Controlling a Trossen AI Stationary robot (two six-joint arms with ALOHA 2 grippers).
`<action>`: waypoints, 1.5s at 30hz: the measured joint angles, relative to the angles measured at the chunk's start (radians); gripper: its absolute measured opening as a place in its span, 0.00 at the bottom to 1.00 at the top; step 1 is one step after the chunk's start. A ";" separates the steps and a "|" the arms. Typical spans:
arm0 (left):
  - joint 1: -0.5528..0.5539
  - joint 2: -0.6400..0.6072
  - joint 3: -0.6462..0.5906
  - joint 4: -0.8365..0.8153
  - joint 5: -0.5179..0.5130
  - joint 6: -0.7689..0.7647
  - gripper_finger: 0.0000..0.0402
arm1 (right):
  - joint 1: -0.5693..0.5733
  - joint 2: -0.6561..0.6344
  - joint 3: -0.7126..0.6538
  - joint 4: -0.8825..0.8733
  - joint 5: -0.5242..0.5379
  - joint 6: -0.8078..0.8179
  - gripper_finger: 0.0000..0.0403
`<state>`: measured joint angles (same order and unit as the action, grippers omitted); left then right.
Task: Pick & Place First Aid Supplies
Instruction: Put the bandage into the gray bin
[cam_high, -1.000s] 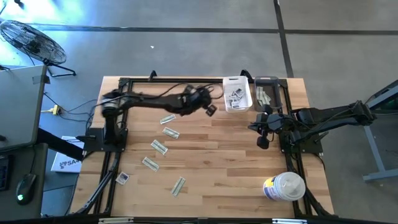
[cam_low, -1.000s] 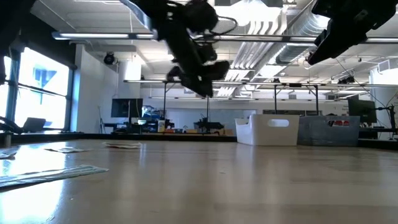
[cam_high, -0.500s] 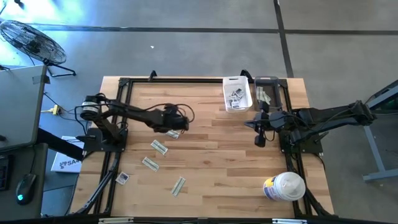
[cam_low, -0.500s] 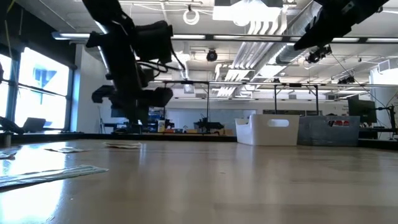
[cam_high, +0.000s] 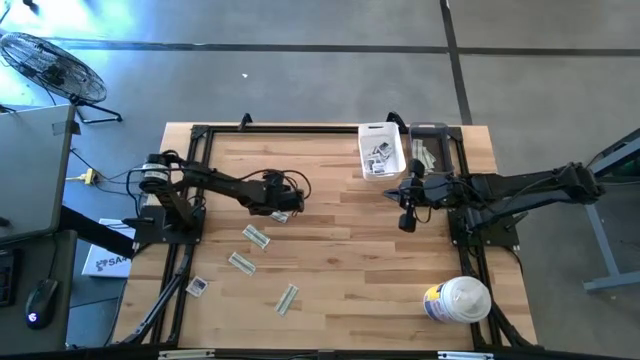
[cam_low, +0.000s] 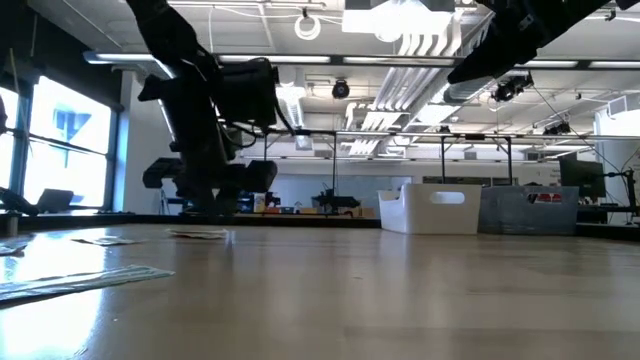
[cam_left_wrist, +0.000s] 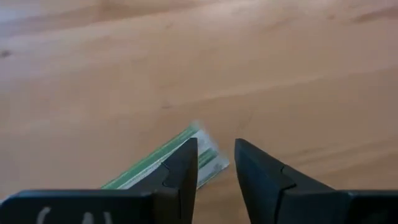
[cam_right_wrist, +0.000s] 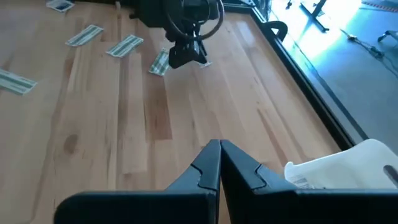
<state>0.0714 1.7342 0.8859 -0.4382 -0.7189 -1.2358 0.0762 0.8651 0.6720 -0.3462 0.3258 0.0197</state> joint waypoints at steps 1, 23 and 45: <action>0.002 0.011 0.000 -0.006 0.007 -0.004 0.26 | -0.007 0.006 0.000 0.006 -0.008 0.000 0.01; 0.020 0.099 0.022 0.030 -0.014 0.015 0.02 | -0.033 0.019 0.000 0.015 -0.072 0.001 0.01; 0.020 0.009 0.134 0.908 0.567 1.001 0.00 | -0.030 0.237 0.000 0.107 -0.150 -0.161 0.07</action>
<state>0.0917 1.7434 1.0203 0.4697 -0.1522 -0.2345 0.0460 1.1016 0.6720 -0.2390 0.1761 -0.1418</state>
